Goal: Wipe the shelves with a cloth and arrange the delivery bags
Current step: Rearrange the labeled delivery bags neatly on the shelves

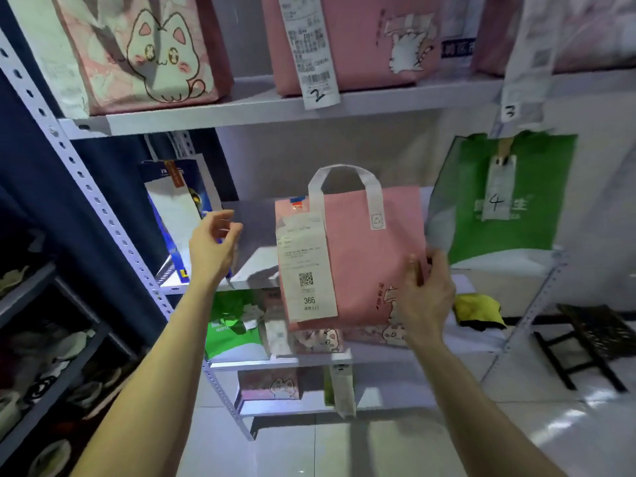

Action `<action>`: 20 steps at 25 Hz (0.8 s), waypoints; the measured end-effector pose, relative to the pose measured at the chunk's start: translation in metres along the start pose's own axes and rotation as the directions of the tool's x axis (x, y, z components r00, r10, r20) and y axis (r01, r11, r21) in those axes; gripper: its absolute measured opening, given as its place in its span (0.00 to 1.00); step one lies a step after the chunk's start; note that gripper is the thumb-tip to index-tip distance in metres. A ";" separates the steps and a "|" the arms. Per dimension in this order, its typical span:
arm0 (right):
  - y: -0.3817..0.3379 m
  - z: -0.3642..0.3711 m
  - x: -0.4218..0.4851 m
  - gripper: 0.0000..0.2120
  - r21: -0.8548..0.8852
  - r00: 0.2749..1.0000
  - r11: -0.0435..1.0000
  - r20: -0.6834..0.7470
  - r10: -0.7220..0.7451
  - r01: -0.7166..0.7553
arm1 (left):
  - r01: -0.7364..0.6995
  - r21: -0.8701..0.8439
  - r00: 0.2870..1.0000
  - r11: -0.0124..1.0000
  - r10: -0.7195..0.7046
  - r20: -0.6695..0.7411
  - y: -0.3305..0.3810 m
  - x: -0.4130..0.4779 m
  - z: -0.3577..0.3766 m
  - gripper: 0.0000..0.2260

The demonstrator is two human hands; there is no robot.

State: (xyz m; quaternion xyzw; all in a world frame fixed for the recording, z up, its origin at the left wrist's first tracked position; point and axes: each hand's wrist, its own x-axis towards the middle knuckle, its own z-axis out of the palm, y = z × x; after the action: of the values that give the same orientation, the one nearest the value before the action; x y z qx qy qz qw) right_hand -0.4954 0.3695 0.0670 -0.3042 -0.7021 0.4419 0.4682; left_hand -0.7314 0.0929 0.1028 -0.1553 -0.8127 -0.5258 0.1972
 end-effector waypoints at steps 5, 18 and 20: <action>0.033 -0.097 -0.020 0.06 -0.049 0.985 0.993 -0.141 0.099 -0.107 | 0.014 -0.053 0.968 0.998 0.000 0.252 0.037 -0.053 0.083 0.12; 0.051 -0.187 -0.020 0.05 -0.058 0.959 0.980 -0.225 0.171 -0.189 | 0.236 -0.152 0.652 0.960 -0.040 0.758 0.123 -0.150 0.127 0.26; 0.041 -0.158 -0.015 0.05 -0.051 0.979 0.987 -0.145 0.145 -0.154 | 0.215 -0.148 0.627 0.965 -0.020 0.779 0.105 -0.144 0.098 0.27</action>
State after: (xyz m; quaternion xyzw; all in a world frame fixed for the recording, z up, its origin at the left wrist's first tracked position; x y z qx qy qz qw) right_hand -0.3431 0.4273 0.0514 -0.4010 -0.6558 0.4311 0.4725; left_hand -0.5722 0.2183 0.0803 -0.3324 -0.7614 -0.5101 -0.2227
